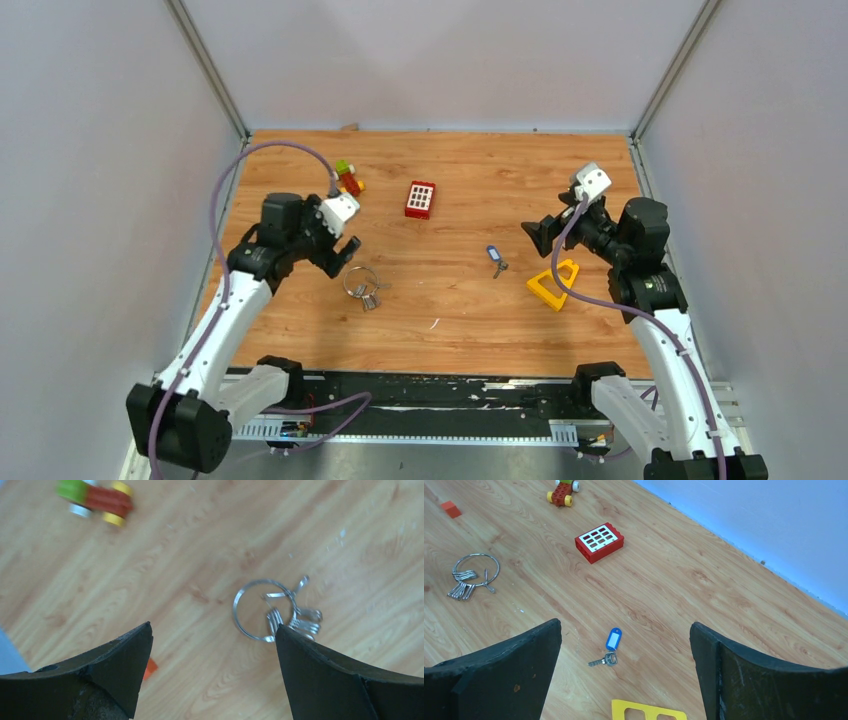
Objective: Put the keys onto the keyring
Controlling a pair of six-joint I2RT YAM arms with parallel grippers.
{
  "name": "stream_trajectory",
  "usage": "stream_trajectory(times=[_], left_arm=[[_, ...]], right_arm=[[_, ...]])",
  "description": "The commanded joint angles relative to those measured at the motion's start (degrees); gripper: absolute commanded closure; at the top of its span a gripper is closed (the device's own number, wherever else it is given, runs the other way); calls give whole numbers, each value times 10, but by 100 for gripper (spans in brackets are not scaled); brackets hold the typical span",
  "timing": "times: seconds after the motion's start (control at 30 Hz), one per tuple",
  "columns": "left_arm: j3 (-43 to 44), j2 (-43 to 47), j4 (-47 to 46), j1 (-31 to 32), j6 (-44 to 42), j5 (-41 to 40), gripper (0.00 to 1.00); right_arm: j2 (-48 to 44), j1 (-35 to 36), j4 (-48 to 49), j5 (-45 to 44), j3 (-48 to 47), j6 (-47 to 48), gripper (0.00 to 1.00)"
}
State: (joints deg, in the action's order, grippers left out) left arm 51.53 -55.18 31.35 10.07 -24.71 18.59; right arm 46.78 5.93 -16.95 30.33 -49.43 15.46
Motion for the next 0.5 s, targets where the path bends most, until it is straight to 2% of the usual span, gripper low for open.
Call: stream_trajectory(times=[0.0,0.3,0.47], left_arm=[[-18,-57,51,53,-79,-71,4],[44,-253,61,72,-46,-74,26],[63,-335,54,87,-42,-117,32]], right_arm=[[-2,2,3,33,4,19,0],[1,2,-1,60,6,24,0],[1,2,-1,69,8,25,0]])
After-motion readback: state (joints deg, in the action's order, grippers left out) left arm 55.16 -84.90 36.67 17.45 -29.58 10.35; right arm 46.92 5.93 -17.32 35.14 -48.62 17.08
